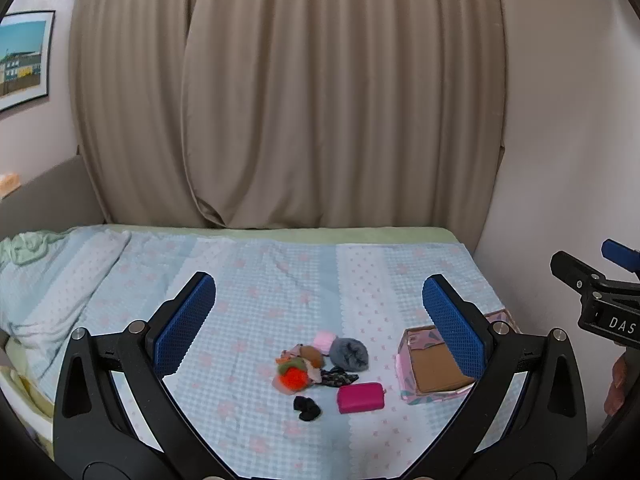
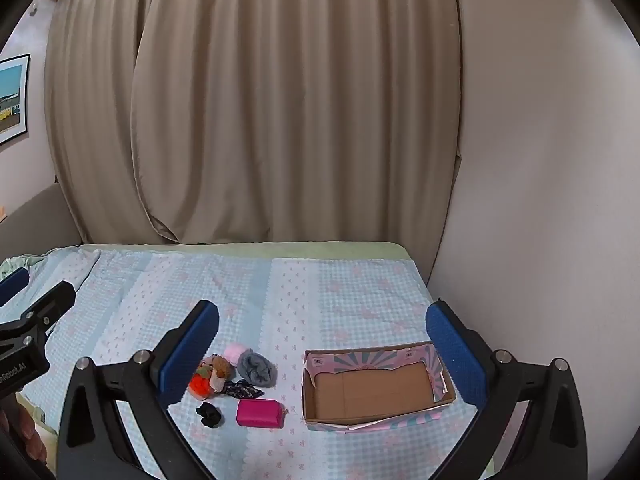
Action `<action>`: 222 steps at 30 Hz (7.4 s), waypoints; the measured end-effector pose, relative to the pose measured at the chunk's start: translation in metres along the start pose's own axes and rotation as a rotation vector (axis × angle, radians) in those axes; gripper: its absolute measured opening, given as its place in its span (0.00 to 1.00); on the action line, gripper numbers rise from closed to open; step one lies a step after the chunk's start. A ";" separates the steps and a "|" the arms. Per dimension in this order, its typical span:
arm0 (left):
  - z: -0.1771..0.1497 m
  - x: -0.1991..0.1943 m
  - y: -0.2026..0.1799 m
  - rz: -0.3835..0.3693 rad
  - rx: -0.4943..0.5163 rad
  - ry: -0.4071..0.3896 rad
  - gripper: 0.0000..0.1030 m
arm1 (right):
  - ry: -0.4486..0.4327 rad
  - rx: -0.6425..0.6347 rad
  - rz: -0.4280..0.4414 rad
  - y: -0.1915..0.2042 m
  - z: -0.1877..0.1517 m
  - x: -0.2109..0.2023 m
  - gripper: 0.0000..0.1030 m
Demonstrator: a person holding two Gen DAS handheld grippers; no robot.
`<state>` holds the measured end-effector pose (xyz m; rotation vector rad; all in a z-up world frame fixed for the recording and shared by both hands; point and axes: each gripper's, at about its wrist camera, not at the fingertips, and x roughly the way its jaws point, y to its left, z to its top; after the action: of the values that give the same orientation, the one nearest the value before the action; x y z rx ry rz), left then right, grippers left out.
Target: Organize soft objects
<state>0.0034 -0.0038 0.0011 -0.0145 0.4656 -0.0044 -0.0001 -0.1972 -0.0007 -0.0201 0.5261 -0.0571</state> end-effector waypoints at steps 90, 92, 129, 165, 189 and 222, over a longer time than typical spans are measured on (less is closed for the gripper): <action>-0.085 0.083 0.053 -0.002 -0.092 0.214 1.00 | 0.177 -0.060 0.193 0.044 -0.043 0.096 1.00; -0.099 0.108 0.063 -0.034 -0.085 0.260 1.00 | 0.215 -0.051 0.193 0.054 -0.055 0.116 1.00; -0.318 0.390 0.064 -0.363 0.536 0.385 0.41 | 0.481 0.013 0.113 0.141 -0.234 0.437 0.75; -0.171 0.309 0.102 -0.336 0.179 0.307 0.35 | 0.304 0.076 0.153 0.130 -0.130 0.302 0.39; -0.077 0.201 -0.091 -0.287 0.039 0.273 0.35 | 0.257 0.073 0.081 -0.062 -0.053 0.164 0.39; -0.242 0.415 -0.306 -0.238 0.083 0.913 0.35 | 0.849 0.201 0.072 -0.235 -0.189 0.377 0.40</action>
<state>0.2650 -0.3156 -0.3965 0.0149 1.3743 -0.2732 0.2182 -0.4551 -0.3452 0.2295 1.3660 -0.0463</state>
